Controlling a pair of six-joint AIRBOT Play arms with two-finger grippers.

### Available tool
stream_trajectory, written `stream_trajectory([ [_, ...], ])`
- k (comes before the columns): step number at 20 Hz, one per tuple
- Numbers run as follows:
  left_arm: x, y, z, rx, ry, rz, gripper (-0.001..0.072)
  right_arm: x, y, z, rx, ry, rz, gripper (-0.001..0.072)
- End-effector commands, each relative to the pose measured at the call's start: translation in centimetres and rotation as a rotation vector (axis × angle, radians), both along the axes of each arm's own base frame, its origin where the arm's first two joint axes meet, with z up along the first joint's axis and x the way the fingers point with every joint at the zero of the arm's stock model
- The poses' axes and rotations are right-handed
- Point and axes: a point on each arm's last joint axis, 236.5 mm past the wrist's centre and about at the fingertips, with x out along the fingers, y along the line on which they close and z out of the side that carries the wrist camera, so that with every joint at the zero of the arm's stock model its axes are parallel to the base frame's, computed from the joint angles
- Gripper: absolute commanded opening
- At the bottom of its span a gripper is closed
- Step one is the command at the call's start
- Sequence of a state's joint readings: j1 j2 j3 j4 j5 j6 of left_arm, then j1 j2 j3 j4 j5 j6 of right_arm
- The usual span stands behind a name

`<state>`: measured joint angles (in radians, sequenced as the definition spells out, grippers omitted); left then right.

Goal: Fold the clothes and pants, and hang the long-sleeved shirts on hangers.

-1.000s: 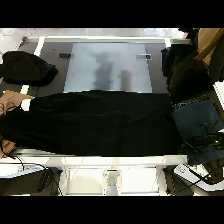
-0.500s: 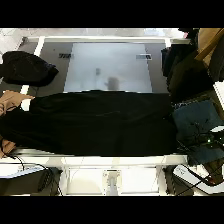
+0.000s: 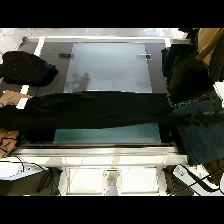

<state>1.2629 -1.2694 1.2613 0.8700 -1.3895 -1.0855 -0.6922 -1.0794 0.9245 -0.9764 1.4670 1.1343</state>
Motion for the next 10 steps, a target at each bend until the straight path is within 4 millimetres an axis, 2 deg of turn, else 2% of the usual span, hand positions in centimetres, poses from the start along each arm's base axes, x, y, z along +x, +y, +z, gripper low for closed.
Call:
stream_trajectory([
  [1,4.3,0.5,2.1,0.132,0.041,0.023,0.0014,6.2,0.4,3.7,-0.049,-0.083,-0.019,0.0006],
  [3,6.3,0.6,1.0,0.224,0.135,0.027,0.0014,9.7,1.3,2.5,-0.03,-0.066,-0.038,0.0006],
  [6,9.2,1.8,-0.2,0.351,0.196,0.086,0.0014,14.5,0.7,-0.3,0.012,-0.012,-0.143,0.0006],
  [8,11.0,1.9,-0.9,0.371,0.186,0.093,0.0014,16.3,0.2,-2.2,0.043,0.039,-0.204,0.0006],
  [10,12.2,1.1,-2.7,0.349,0.208,0.055,0.0014,17.3,-0.1,-3.7,0.068,0.084,-0.253,0.0007],
])
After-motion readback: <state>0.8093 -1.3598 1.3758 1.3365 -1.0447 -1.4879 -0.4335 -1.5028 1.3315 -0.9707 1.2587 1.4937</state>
